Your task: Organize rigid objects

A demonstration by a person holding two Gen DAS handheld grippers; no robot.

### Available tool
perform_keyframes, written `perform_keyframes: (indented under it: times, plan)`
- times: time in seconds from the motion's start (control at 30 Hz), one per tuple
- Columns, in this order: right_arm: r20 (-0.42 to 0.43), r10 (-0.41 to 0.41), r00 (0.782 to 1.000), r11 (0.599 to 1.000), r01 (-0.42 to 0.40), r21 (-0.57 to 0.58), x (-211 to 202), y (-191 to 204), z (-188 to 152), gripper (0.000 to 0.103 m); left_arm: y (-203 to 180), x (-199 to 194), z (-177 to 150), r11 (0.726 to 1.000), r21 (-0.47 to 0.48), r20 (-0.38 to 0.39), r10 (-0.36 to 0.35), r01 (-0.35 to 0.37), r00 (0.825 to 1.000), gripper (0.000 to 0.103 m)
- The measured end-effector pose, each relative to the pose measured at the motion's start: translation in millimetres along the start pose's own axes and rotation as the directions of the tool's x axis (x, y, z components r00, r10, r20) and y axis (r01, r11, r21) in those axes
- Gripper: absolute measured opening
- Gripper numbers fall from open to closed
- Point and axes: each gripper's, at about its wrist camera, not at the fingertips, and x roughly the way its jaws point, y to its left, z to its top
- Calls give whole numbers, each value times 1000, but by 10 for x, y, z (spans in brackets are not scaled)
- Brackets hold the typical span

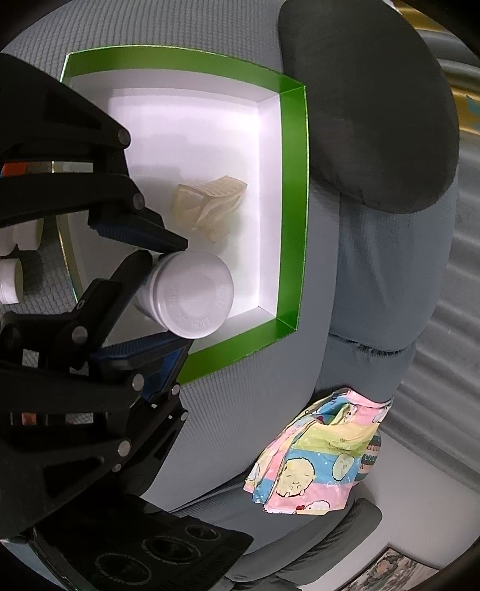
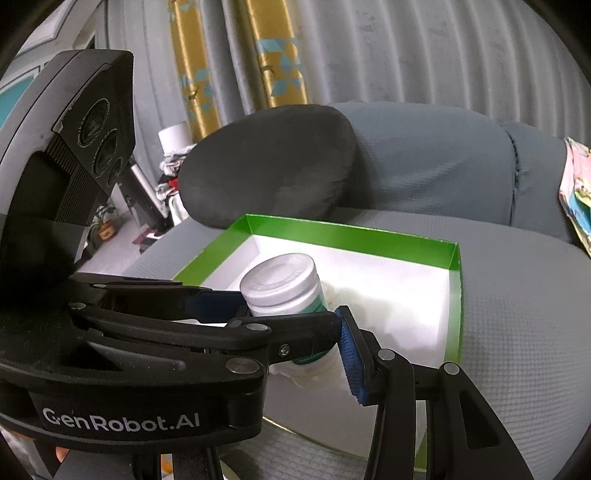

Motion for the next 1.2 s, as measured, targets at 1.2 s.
perform_keyframes:
  times: [1.2]
  plan:
    - [-75, -11, 997, 1000, 11, -3, 265, 6, -18, 48, 124, 178, 11, 1000, -24, -41, 14, -15, 999, 42]
